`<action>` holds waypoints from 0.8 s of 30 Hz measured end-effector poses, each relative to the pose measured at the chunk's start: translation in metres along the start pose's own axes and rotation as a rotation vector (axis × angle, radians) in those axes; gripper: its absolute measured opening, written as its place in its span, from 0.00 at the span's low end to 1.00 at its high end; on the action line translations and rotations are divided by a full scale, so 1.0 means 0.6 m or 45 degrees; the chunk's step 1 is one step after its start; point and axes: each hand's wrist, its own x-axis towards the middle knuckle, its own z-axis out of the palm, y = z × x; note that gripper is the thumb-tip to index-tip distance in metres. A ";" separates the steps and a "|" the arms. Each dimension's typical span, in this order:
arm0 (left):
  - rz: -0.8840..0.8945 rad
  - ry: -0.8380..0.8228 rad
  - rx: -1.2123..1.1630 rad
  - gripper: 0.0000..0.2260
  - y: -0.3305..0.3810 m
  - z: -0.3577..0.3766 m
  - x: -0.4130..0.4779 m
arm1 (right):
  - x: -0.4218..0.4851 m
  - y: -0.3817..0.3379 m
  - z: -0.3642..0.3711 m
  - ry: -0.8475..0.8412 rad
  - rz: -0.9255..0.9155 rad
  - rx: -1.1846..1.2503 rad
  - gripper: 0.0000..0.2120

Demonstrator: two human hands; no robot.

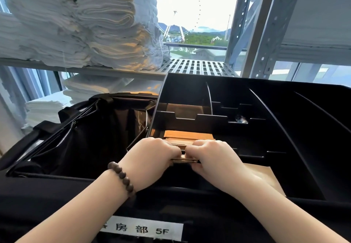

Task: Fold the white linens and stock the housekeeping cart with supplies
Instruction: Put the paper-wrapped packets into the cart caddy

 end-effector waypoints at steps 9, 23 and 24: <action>0.017 -0.122 -0.032 0.15 -0.003 0.010 0.012 | 0.000 0.014 0.007 -0.231 0.105 0.229 0.15; 0.069 -0.454 0.088 0.21 0.000 0.009 0.021 | -0.004 0.016 0.020 -0.346 0.196 0.317 0.16; 0.052 -0.422 0.047 0.21 0.000 0.008 0.016 | -0.005 0.016 0.020 -0.339 0.199 0.319 0.15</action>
